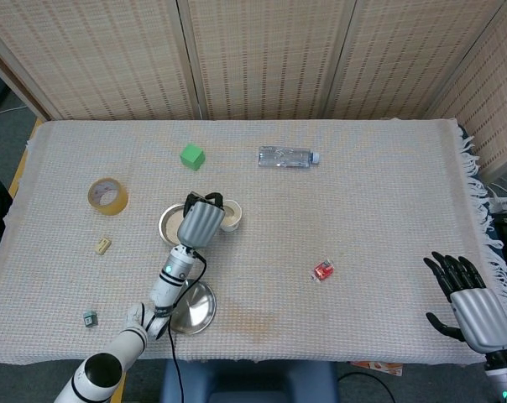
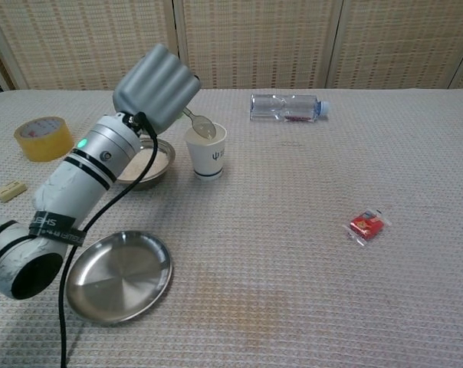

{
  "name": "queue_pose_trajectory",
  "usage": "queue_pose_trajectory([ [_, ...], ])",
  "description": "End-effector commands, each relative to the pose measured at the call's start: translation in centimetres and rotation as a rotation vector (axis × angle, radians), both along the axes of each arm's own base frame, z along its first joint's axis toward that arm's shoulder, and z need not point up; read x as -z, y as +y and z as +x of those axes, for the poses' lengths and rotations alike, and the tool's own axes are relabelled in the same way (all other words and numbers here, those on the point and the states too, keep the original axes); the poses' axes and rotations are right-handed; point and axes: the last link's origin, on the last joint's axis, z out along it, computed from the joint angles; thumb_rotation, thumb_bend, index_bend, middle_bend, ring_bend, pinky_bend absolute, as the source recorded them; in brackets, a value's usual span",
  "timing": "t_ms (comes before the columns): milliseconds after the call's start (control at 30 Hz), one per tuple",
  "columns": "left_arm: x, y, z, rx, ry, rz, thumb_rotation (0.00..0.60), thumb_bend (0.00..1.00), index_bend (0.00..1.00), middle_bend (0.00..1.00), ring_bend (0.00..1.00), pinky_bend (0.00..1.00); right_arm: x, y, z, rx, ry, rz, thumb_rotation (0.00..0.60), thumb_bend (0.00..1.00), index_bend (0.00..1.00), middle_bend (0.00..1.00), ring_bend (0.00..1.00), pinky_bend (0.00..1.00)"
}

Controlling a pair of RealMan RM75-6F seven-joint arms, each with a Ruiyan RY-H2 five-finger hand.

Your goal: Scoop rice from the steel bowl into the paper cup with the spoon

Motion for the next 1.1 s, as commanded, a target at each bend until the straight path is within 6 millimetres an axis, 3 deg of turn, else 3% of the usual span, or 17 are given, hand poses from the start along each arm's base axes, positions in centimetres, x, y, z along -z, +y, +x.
queue_pose_trajectory([
  [33, 0.1, -0.2, 0.0, 0.014, 0.012, 0.000, 0.600, 0.45, 0.91, 1.00, 1.00, 1.00, 0.0, 0.0, 0.0, -0.003, 0.000, 0.002, 0.600, 0.15, 0.00, 0.00, 0.00, 0.00],
  [900, -0.1, 0.2, -0.9, 0.045, 0.052, -0.039, 0.600, 0.45, 0.89, 1.00, 1.00, 1.00, 0.1, 0.3, 0.2, -0.012, -0.001, 0.008, 0.600, 0.15, 0.00, 0.00, 0.00, 0.00],
  [1100, 0.0, 0.5, -1.2, 0.101, 0.212, -0.031, 0.600, 0.46, 0.90, 1.00, 1.00, 1.00, 0.0, 0.4, 0.2, -0.017, -0.001, 0.005, 0.600, 0.15, 0.00, 0.00, 0.00, 0.00],
])
